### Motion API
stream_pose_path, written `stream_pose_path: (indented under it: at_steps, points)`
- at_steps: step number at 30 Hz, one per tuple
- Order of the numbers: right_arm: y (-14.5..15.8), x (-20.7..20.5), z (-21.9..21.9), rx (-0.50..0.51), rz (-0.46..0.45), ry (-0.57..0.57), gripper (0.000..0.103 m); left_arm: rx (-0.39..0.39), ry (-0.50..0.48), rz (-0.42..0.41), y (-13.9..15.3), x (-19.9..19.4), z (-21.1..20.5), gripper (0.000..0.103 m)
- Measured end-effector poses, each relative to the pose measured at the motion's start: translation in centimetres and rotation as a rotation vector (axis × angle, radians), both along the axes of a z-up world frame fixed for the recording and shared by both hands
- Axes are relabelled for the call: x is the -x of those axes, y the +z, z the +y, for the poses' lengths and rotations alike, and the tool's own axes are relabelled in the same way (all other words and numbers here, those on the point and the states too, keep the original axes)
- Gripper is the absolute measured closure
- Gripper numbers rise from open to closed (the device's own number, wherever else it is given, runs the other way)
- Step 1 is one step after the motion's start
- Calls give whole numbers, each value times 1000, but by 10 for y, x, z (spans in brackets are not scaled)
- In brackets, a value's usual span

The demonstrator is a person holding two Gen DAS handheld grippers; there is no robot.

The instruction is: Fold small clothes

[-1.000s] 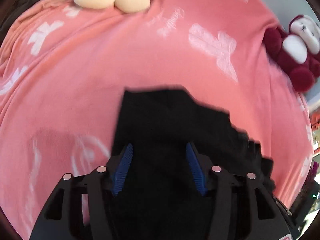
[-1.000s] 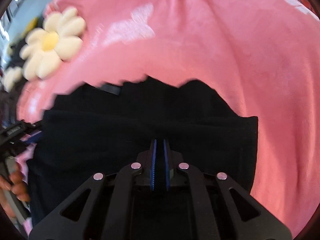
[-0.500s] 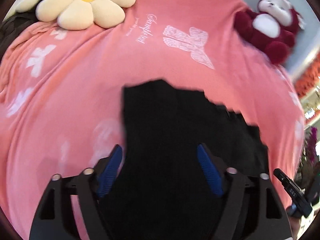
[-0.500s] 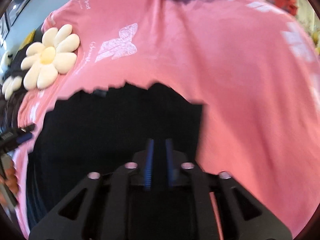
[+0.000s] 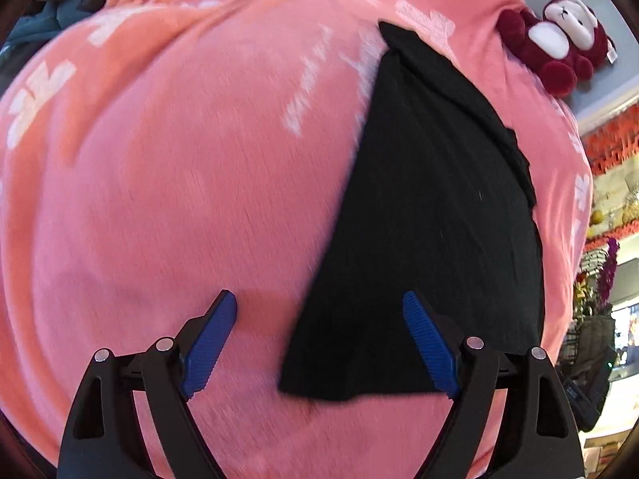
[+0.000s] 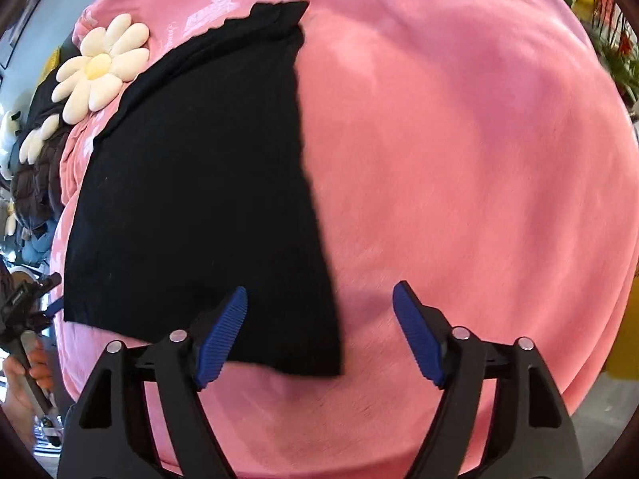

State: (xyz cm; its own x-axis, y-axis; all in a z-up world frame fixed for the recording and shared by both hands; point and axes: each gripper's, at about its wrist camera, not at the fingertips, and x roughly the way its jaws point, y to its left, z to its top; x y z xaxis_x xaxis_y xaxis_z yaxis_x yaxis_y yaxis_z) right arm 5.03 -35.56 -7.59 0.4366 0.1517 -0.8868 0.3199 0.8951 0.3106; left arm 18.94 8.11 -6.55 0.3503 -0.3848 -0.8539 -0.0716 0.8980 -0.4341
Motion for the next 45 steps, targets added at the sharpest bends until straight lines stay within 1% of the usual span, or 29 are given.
stream_pose_path:
  at_steps: [2, 3, 4, 5, 6, 7, 8, 10, 14, 17, 19, 23, 29, 34, 38, 40, 43, 45]
  points:
    - [-1, 0, 5, 17, -10, -28, 28, -28, -10, -23, 1, 7, -6, 20]
    - [0, -2, 8, 9, -20, -38, 28, -46, -22, -26, 0, 7, -10, 23]
    - [1, -3, 8, -4, -34, -48, 32, -50, -22, -24, 1, 6, -12, 23]
    - [1, -5, 10, -15, -40, -42, 38, -41, -26, -24, 2, 4, -13, 32]
    - [4, -10, 11, -17, -44, -32, 55, -22, -47, -26, 4, 1, -15, 63]
    - [4, -11, 10, -38, -46, -28, 90, -11, -58, -11, 6, -2, -17, 83]
    - [7, -13, 9, -83, -44, -34, 96, 38, -66, 22, 5, -5, -17, 98]
    - [20, -11, 11, -82, -62, -20, 96, 64, -39, 47, 9, -3, -13, 98]
    - [56, 3, 16, -61, -91, 30, 97, 98, -50, 15, 39, 17, -3, 99]
    - [67, 21, 18, -43, -87, 56, 97, 109, -70, -10, 55, 36, 4, 99]
    - [72, 36, 19, -27, -83, 78, 97, 115, -70, -6, 61, 49, 8, 99]
    - [72, 71, 22, -32, -72, 107, 97, 119, -86, 7, 64, 85, 14, 99]
    - [56, 128, 27, -45, -26, 122, 97, 99, -109, 51, 59, 138, 21, 99]
    - [52, 156, 34, -27, -13, 126, 97, 74, -134, 43, 59, 170, 19, 99]
    - [61, 166, 36, -11, -32, 117, 97, 45, -164, 11, 63, 189, 15, 99]
    - [70, 163, 33, -8, -57, 111, 97, 55, -165, -17, 71, 191, 18, 99]
    - [103, 147, 31, 18, -139, 98, 97, 89, -155, -79, 98, 177, 21, 99]
    - [128, 127, 25, 33, -203, 90, 97, 92, -154, -150, 125, 155, 18, 99]
